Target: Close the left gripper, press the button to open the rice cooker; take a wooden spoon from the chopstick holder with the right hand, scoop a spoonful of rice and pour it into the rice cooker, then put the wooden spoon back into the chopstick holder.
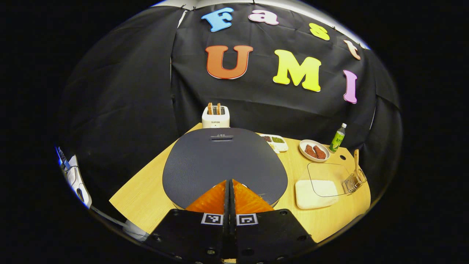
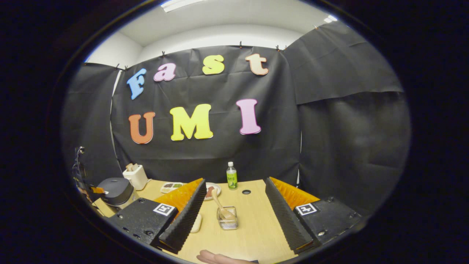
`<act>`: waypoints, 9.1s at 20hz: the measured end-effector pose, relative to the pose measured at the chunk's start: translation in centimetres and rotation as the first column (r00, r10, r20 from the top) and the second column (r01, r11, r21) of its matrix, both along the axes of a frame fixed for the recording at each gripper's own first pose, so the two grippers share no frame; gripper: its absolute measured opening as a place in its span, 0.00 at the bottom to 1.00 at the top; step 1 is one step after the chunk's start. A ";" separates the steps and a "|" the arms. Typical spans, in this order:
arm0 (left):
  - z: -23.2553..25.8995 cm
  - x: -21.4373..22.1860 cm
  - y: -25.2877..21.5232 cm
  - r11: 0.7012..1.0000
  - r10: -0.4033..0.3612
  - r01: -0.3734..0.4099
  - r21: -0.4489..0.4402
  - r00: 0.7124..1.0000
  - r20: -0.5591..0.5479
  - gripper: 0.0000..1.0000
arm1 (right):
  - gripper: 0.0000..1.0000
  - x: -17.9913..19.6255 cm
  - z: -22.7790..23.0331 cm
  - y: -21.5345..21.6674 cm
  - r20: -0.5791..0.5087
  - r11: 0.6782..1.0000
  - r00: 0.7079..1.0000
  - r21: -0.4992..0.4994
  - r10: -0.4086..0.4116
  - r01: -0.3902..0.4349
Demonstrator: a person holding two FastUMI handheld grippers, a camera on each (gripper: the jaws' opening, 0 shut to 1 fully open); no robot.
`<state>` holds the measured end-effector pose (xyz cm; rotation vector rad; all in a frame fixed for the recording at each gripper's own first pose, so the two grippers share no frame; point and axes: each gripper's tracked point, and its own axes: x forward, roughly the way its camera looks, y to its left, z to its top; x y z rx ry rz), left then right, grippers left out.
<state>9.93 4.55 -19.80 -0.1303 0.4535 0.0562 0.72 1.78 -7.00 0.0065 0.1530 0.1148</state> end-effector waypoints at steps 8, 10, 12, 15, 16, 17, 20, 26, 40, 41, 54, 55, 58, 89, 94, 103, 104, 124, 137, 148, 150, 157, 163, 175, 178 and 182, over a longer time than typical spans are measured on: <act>-1.5 -0.2 -0.2 0.999 0.040 -0.039 0.006 0.999 -0.030 0.00 | 1.00 -1.2 -0.4 1.5 -0.006 0.999 1.000 -0.028 0.030 -0.030; -1.2 -0.4 -0.1 0.998 0.069 -0.069 0.006 0.997 -0.032 0.00 | 1.00 -1.6 -0.1 1.9 -0.002 0.998 0.999 -0.042 0.043 -0.043; -1.0 -0.5 -0.2 0.997 0.082 -0.082 0.015 0.996 -0.047 0.00 | 1.00 -2.2 0.1 1.9 0.006 0.997 0.999 -0.058 0.049 -0.048; -0.7 -0.5 -0.1 0.994 0.080 -0.077 0.079 0.996 -0.042 0.00 | 1.00 -3.4 0.3 1.9 0.027 0.995 0.998 -0.078 0.063 -0.061; -0.7 -1.0 -0.2 0.991 0.078 -0.072 0.110 0.996 -0.050 0.02 | 1.00 -3.7 0.3 1.9 0.028 0.995 0.997 -0.083 0.065 -0.063; -0.3 -1.3 0.6 0.985 0.100 -0.092 0.145 0.994 -0.048 0.09 | 1.00 -3.9 0.0 1.7 0.018 0.994 0.998 -0.092 0.059 -0.057; 1.6 -2.3 1.0 0.981 0.162 -0.157 0.112 0.986 -0.032 0.65 | 1.00 -4.4 -0.8 2.1 -0.019 0.992 0.997 -0.103 0.072 -0.073; 5.9 -6.5 -0.8 0.991 0.121 -0.125 0.049 0.990 0.067 0.68 | 1.00 -3.5 -2.7 1.3 -0.040 0.992 0.997 -0.105 0.063 -0.067; 10.4 -17.4 -3.3 0.990 0.080 -0.123 0.071 0.896 0.437 0.95 | 1.00 5.3 -9.9 2.3 -0.118 0.998 0.992 -0.041 0.052 -0.057; 10.6 -18.1 -3.5 0.992 0.083 -0.118 0.049 0.888 0.452 0.95 | 1.00 6.4 -10.3 2.7 -0.124 0.997 0.991 -0.044 0.057 -0.063; 9.0 -21.9 -1.7 0.985 0.127 -0.168 0.042 0.865 0.485 0.94 | 1.00 18.8 -21.8 8.7 -0.322 0.988 0.938 -0.040 0.131 -0.151; 8.9 -21.8 -1.8 0.984 0.120 -0.170 0.059 0.866 0.486 0.94 | 1.00 19.5 -22.2 9.3 -0.310 0.985 0.939 -0.039 0.147 -0.168; 8.4 -21.3 -2.1 0.984 0.105 -0.162 0.080 0.873 0.477 0.94 | 1.00 21.3 -25.1 9.2 -0.369 0.979 0.921 -0.105 0.123 -0.173; 7.9 -22.7 -0.4 0.983 0.119 -0.174 0.067 0.863 0.491 0.94 | 0.12 16.1 -10.8 14.4 -0.085 0.971 0.973 -0.083 0.215 -0.222; 7.8 -23.6 1.0 0.982 0.138 -0.183 0.042 0.854 0.502 0.95 | 0.08 14.4 -12.2 20.5 -0.093 0.957 0.956 -0.059 0.279 -0.285; 7.8 -23.7 3.0 0.978 0.165 -0.208 0.028 0.844 0.511 0.95 | 0.07 15.3 -20.2 24.6 -0.147 0.972 0.968 -0.086 0.204 -0.218; 7.7 -23.5 2.6 0.981 0.158 -0.196 0.019 0.841 0.518 0.94 | 0.07 15.5 -20.8 24.6 -0.142 0.971 0.971 -0.115 0.194 -0.211; 6.3 -23.2 2.7 0.981 0.171 -0.196 0.004 0.864 0.473 0.95 | 0.07 13.5 -27.8 30.3 -0.328 0.943 0.889 0.205 0.319 -0.262; 6.2 -23.7 2.6 0.984 0.169 -0.177 -0.025 0.871 0.461 0.95 | 0.07 14.4 -27.3 30.5 -0.359 0.772 0.822 0.619 0.443 -0.146; 6.2 -24.1 0.8 0.983 0.098 -0.157 0.096 0.886 0.453 0.94 | 0.07 15.6 -23.0 24.3 -0.210 0.525 0.883 0.850 0.419 -0.047; 6.4 -24.2 1.0 0.979 0.102 -0.169 0.110 0.886 0.453 0.94 | 0.07 15.9 -22.7 23.2 -0.198 0.439 0.890 0.899 0.411 -0.003; 7.0 -24.7 0.8 0.981 0.101 -0.163 0.101 0.888 0.448 0.95 | 0.06 15.3 -21.9 20.9 -0.230 0.079 0.889 0.973 0.396 0.216; 7.3 -25.5 1.6 0.977 0.099 -0.173 0.124 0.885 0.455 0.94 | 0.07 14.7 -21.2 22.3 -0.230 0.083 0.881 0.973 0.413 0.215; 6.8 -27.8 2.9 0.983 0.023 -0.102 0.156 0.898 0.439 0.94 | 0.07 11.5 -14.9 31.7 -0.172 0.160 0.848 0.982 0.501 0.105; 6.5 -28.9 3.3 0.984 0.005 -0.082 0.159 0.900 0.437 0.95 | 0.07 10.5 -13.1 36.7 -0.160 0.240 0.831 0.970 0.533 0.033; 5.8 -29.7 4.7 0.981 0.018 -0.099 0.166 0.902 0.431 0.95 | 0.07 9.7 -12.1 42.3 -0.185 0.406 0.813 0.911 0.552 -0.068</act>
